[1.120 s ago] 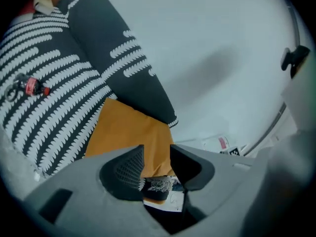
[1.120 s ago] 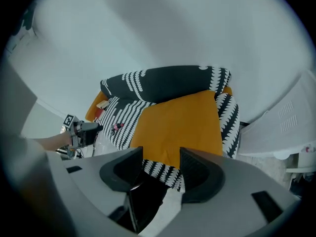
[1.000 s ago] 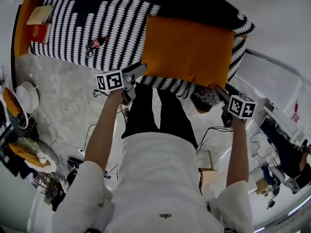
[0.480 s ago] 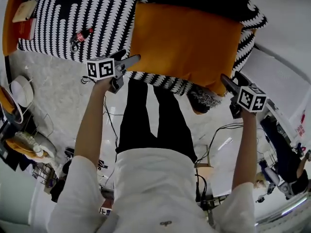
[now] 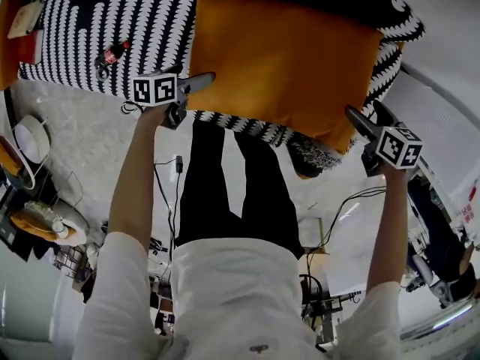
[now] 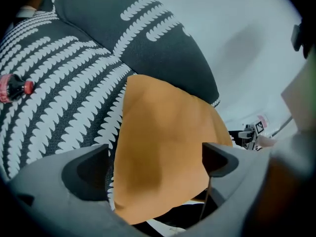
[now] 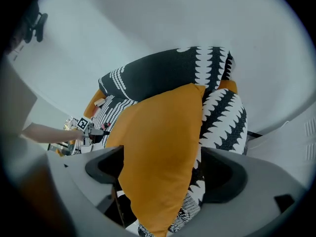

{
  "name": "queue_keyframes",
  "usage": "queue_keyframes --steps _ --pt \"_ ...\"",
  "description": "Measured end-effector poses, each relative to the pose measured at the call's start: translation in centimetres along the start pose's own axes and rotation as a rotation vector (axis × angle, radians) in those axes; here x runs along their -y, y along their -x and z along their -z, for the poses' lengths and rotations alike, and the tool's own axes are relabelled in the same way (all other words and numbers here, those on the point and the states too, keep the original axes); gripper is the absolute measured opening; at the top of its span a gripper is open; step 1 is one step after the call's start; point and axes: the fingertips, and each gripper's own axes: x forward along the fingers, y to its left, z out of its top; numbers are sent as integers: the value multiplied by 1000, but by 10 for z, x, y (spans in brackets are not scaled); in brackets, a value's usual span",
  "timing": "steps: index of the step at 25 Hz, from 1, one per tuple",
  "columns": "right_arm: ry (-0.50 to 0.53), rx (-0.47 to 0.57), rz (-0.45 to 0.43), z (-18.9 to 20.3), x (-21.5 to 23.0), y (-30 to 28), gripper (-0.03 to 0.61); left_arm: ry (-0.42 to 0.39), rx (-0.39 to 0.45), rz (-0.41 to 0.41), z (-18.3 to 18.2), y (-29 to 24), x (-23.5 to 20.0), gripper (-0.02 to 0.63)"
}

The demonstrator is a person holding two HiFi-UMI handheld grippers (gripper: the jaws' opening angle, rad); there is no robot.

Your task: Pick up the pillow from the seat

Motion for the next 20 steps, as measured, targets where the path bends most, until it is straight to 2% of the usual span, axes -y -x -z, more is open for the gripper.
queue_keyframes --steps 9,14,20 --pt "-122 -31 -111 -3 2 -37 437 68 -55 31 -3 -25 -31 591" --pt "-187 -32 -174 5 12 -44 437 170 -13 174 -6 -41 -23 591" --pt "-257 12 -303 -4 8 -51 437 153 -66 184 0 -70 -16 589"
